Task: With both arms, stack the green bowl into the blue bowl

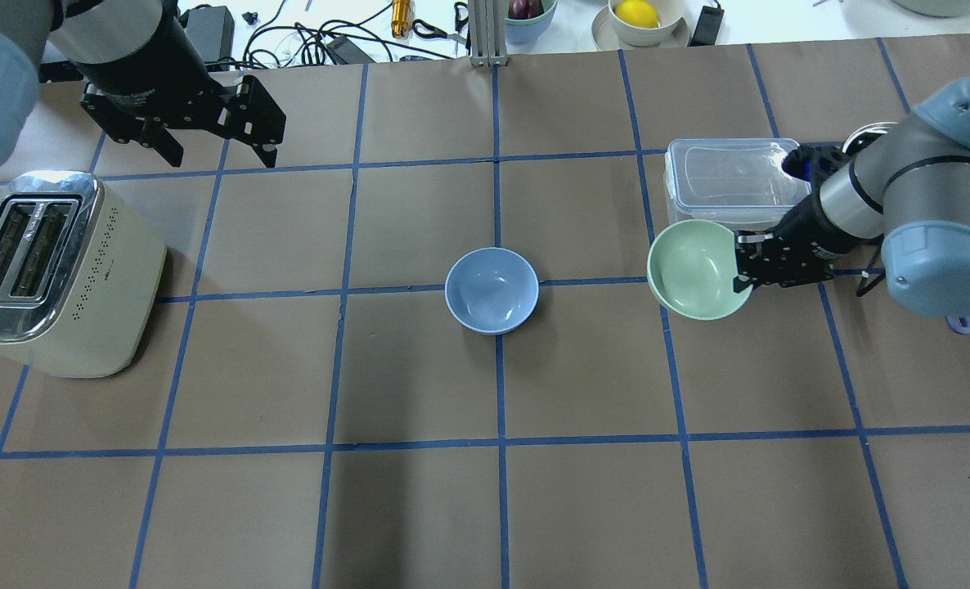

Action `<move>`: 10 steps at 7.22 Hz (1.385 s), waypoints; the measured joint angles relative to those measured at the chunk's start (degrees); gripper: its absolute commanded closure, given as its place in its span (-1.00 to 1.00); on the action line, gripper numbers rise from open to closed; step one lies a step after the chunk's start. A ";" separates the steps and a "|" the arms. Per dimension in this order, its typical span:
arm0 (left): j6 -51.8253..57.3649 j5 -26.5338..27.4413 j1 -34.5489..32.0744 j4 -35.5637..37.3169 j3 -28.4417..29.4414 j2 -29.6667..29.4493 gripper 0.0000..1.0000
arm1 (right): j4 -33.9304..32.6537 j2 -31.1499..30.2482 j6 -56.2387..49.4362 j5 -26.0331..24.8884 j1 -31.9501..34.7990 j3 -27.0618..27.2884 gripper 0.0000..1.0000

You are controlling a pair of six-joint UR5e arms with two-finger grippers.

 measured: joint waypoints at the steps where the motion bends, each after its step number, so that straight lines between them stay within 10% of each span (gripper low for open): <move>1: 0.00 0.07 -0.05 0.24 0.04 -0.01 -1.00 | -0.55 1.17 8.12 0.77 5.81 -1.77 1.00; 5: 0.00 0.13 -0.08 0.79 -0.01 0.36 -1.00 | -4.54 10.51 28.25 -0.02 23.99 -9.54 1.00; 7: 0.00 0.13 -0.11 0.80 -0.05 0.44 -1.00 | -6.43 13.35 29.66 -0.18 25.86 -10.28 -0.99; 10: -0.06 0.16 -0.28 0.80 -0.11 0.31 -1.00 | -6.07 13.88 29.35 -2.18 25.54 -10.68 -1.00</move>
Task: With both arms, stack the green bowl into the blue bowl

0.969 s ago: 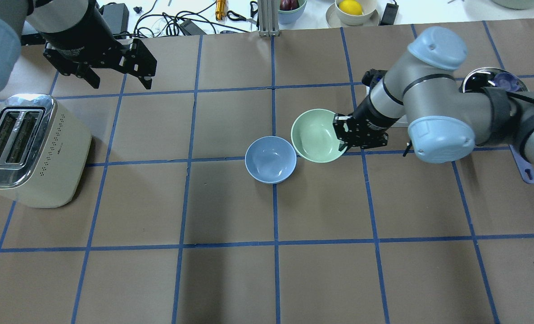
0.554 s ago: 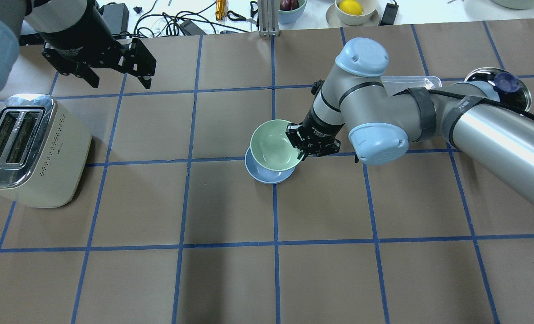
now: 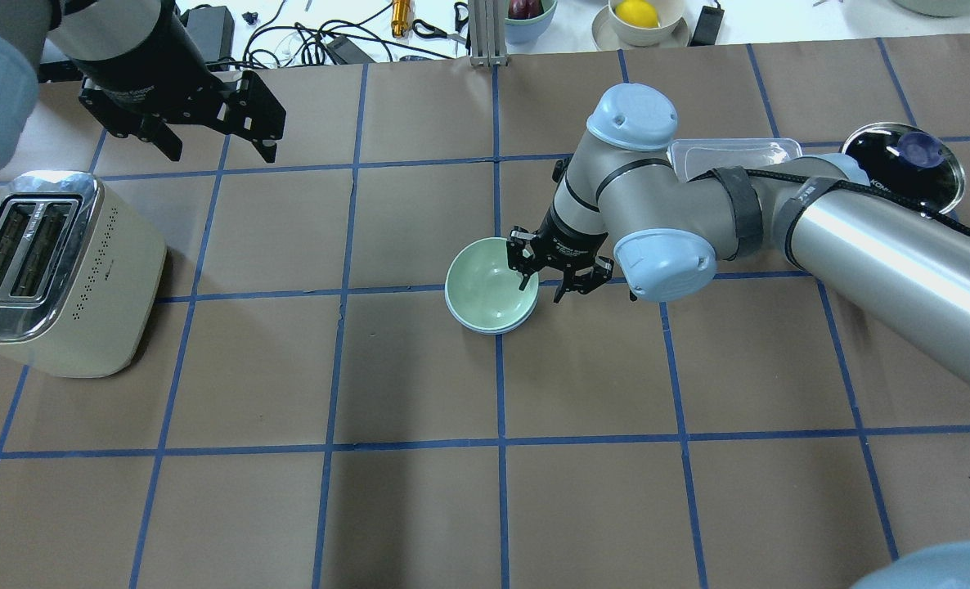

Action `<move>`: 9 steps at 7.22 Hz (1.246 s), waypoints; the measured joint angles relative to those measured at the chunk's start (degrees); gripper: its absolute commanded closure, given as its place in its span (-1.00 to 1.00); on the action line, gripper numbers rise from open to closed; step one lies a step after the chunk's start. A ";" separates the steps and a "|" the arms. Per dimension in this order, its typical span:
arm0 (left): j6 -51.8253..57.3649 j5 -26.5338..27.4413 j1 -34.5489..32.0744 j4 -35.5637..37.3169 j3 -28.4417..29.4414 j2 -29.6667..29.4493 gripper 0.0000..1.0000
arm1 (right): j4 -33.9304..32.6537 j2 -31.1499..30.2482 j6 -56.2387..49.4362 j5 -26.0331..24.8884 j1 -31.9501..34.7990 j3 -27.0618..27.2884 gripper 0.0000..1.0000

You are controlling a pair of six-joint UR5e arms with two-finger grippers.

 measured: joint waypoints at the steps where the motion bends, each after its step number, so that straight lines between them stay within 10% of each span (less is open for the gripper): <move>1: -0.02 -0.02 -0.03 0.00 0.00 -0.07 -1.00 | 1.15 -1.69 -1.13 -1.93 -1.18 -0.13 -1.00; 9: -0.20 0.01 -0.15 -0.05 0.08 -0.13 -1.00 | 40.63 -15.62 -19.39 -13.09 -5.93 -23.43 -1.00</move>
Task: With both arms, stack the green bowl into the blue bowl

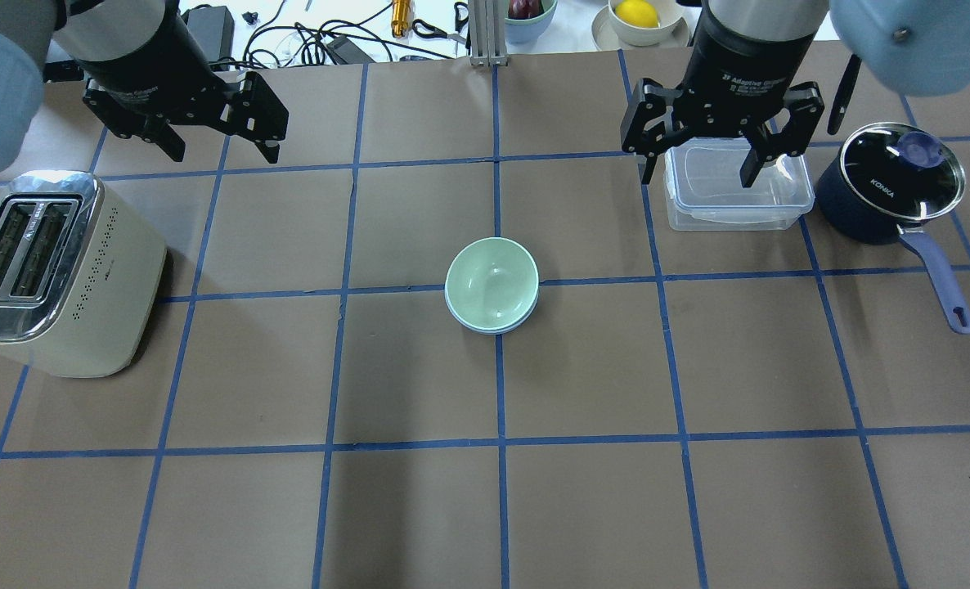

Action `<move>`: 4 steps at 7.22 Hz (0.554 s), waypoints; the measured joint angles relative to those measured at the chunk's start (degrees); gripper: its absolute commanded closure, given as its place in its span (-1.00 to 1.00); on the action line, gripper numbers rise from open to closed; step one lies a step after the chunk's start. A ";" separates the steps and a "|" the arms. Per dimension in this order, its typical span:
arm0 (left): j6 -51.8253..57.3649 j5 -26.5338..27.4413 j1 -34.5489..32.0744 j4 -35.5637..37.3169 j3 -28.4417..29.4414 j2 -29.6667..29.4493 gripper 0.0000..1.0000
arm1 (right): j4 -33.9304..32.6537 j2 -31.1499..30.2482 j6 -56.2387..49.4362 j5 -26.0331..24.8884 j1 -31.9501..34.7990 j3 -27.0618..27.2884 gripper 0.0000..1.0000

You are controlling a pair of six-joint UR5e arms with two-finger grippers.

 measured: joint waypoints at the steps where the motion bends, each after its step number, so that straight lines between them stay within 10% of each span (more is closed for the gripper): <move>1: -0.13 0.04 0.01 -0.16 0.05 0.10 -1.00 | -0.03 0.00 -1.98 0.11 -0.01 -0.54 -1.00; 4: -0.26 -0.11 1.29 -1.32 0.86 0.29 -1.00 | -0.10 -0.29 -6.07 -0.03 -0.31 -0.88 -1.00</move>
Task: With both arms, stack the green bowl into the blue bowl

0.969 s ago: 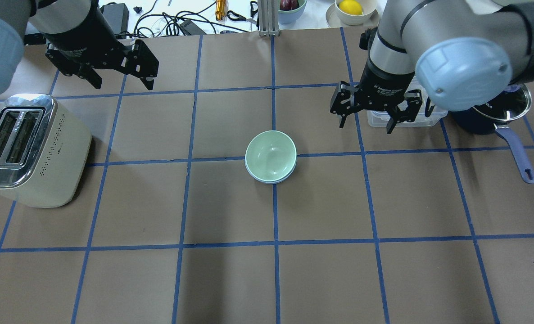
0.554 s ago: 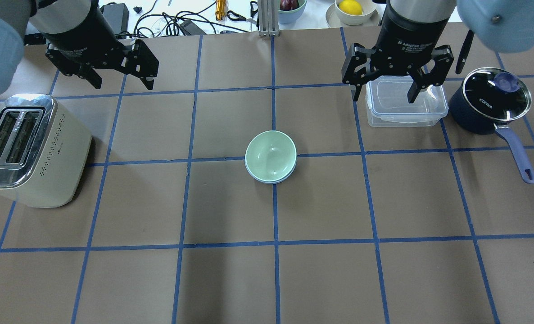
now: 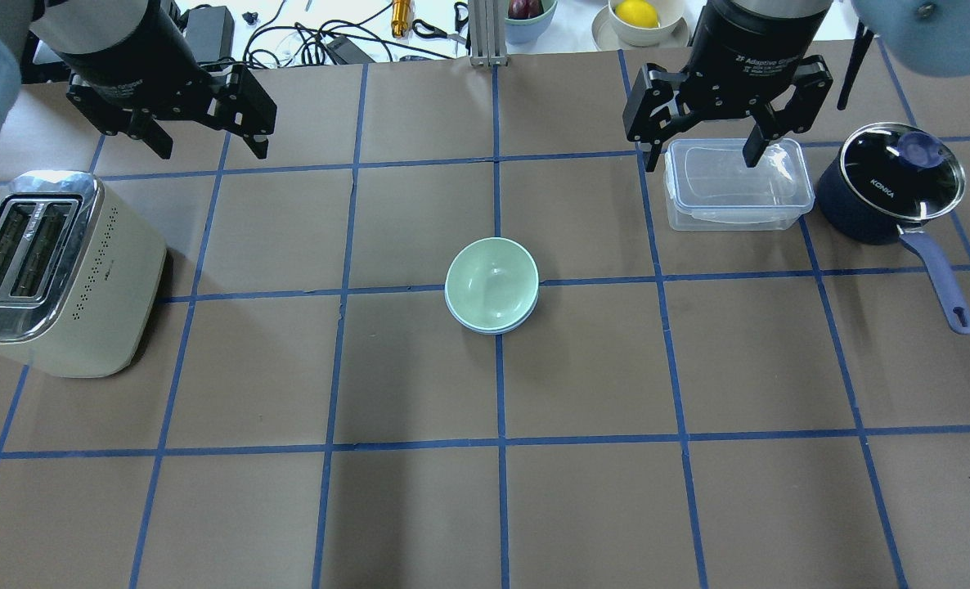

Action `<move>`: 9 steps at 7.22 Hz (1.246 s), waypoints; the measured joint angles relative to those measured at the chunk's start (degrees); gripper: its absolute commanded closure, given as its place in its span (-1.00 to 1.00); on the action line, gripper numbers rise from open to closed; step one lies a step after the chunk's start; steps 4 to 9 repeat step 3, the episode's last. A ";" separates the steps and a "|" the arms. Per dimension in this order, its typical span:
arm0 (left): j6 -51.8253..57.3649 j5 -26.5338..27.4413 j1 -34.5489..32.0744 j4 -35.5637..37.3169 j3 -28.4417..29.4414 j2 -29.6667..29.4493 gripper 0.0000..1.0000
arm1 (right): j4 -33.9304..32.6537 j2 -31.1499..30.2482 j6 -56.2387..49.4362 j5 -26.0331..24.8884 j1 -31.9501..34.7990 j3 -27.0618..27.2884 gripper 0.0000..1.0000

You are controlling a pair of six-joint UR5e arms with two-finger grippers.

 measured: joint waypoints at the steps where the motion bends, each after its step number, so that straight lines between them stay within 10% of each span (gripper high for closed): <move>1: 0.00 -0.14 0.45 -0.34 0.13 0.00 -1.00 | 0.14 -0.37 -1.54 -0.17 -0.02 0.00 -1.00; 9: 0.00 -0.16 0.49 -0.53 -0.08 -0.04 -1.00 | 0.48 -0.76 -2.38 -0.23 -0.05 0.10 -1.00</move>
